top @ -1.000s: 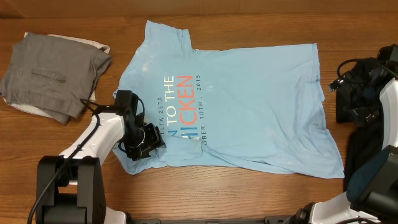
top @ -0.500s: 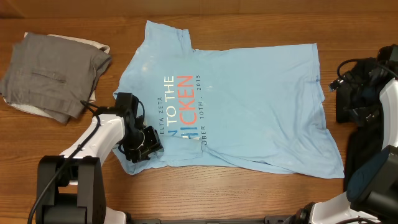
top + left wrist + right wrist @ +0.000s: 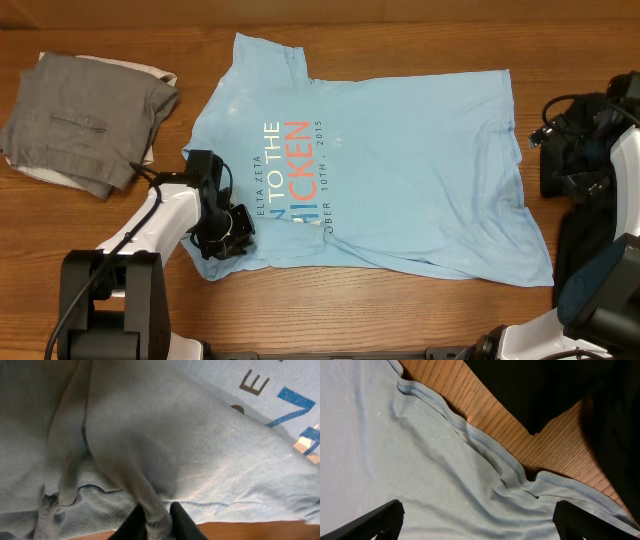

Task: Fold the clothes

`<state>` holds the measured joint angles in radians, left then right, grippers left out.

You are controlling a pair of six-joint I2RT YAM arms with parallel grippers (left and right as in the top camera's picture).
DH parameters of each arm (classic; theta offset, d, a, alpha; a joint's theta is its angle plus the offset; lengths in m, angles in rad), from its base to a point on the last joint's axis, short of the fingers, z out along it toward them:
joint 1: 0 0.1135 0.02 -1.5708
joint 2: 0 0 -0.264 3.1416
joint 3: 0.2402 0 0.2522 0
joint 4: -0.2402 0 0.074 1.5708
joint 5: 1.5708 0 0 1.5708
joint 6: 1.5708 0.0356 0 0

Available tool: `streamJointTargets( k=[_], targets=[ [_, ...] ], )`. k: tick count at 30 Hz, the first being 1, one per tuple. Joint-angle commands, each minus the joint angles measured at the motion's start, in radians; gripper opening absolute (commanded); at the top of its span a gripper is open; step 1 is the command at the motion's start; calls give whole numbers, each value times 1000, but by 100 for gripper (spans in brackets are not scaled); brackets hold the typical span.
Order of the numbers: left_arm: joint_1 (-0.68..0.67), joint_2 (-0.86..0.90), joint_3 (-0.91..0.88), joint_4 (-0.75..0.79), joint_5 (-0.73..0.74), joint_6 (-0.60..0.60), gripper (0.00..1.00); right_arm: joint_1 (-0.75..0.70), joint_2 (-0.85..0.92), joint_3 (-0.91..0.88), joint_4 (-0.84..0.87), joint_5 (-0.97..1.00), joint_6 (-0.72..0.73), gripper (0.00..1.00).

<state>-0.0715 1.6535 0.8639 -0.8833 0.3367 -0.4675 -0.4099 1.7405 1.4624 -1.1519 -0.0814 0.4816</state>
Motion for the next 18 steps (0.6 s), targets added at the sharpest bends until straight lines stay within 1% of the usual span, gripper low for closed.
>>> streamJointTargets(
  k=[1,4,8,13,18],
  targets=[
    [0,2,-10,-7,-7,27,4,5,-8,18,3,-2,-3,100],
    [0,1,-10,-13,-3,27,4,5,-8,18,3,-2,-3,100],
    [0,0,16,-72,7,31,4,5,-8,18,3,-2,-3,100],
    [0,0,86,-168,59,124,4,5,-8,18,3,-2,-3,100],
    [0,-1,152,-220,55,148,4,5,-8,18,3,-2,-3,100]
  ],
)
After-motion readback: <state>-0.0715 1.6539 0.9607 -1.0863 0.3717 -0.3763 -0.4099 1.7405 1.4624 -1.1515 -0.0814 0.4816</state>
